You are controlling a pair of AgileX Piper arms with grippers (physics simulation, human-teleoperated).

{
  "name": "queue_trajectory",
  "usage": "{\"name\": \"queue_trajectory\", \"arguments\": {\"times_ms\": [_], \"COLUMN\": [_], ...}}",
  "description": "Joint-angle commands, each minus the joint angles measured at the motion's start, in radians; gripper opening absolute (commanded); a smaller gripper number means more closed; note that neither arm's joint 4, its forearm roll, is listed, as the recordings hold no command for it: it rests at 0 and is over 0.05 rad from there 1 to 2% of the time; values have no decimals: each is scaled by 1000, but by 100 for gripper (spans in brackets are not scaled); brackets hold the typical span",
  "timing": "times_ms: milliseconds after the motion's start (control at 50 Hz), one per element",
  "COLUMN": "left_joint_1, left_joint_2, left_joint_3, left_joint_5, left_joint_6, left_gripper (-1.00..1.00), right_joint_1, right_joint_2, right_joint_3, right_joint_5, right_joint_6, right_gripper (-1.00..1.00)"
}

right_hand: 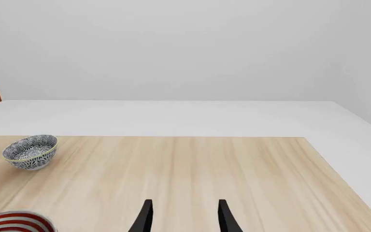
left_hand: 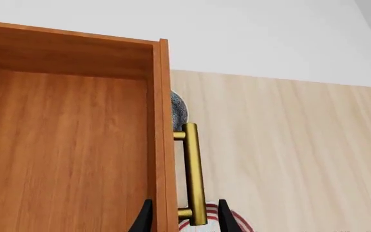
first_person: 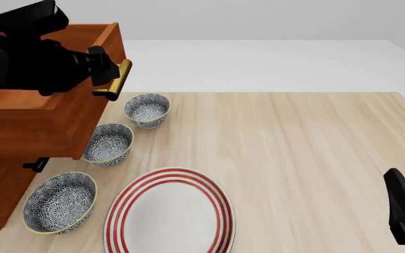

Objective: Open the top drawer of the cabinet.

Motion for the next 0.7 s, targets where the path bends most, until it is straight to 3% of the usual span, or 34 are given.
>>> {"name": "queue_trajectory", "arguments": {"times_ms": [20,700], "left_joint_1": [-95,-95], "left_joint_2": [-43,-77], "left_joint_3": [-28,-103], "left_joint_5": [-10,20], "left_joint_6": [72,76], "left_gripper": [100,100], "right_joint_1": [0,0], "right_joint_2": [0,0], "right_joint_3": [0,0], "right_joint_5": [0,0], "right_joint_6": [0,0], "right_gripper": [100,100]}}
